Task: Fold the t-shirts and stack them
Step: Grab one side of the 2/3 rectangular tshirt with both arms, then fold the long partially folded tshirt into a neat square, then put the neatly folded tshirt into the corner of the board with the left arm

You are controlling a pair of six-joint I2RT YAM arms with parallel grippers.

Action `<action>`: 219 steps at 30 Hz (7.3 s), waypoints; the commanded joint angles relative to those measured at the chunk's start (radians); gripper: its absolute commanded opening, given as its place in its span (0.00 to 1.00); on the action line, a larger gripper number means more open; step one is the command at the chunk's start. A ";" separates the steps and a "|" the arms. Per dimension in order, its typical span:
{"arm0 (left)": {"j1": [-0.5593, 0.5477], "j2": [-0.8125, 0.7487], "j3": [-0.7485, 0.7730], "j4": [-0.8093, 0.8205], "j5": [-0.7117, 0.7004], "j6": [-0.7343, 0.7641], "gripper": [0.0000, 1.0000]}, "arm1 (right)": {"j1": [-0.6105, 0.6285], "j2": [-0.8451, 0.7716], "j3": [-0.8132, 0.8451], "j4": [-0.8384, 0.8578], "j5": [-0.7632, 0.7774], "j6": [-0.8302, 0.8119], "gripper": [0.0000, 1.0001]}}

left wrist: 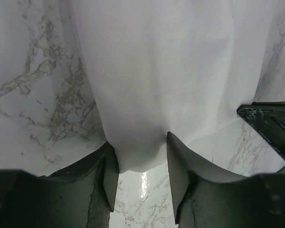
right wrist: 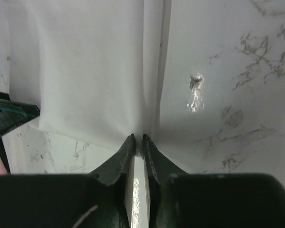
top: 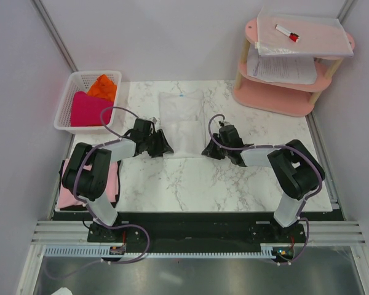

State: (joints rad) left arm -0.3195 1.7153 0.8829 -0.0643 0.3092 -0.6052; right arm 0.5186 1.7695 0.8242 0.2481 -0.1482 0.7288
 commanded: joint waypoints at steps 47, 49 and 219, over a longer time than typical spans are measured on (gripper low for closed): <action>-0.018 -0.100 0.373 -0.287 0.017 0.065 0.02 | 0.037 -0.124 0.340 -0.185 0.214 -0.305 0.01; -0.004 -0.033 0.427 -0.282 0.039 0.065 0.02 | 0.009 -0.063 0.395 -0.179 0.200 -0.305 0.01; -0.029 0.075 0.576 -0.489 -0.472 0.142 1.00 | 0.040 0.481 0.805 -0.559 0.194 -0.405 0.00</action>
State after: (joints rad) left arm -0.3511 1.9747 1.5425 -0.7822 -0.2451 -0.4454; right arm 0.5564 2.2436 1.6325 -0.1322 -0.0975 0.3771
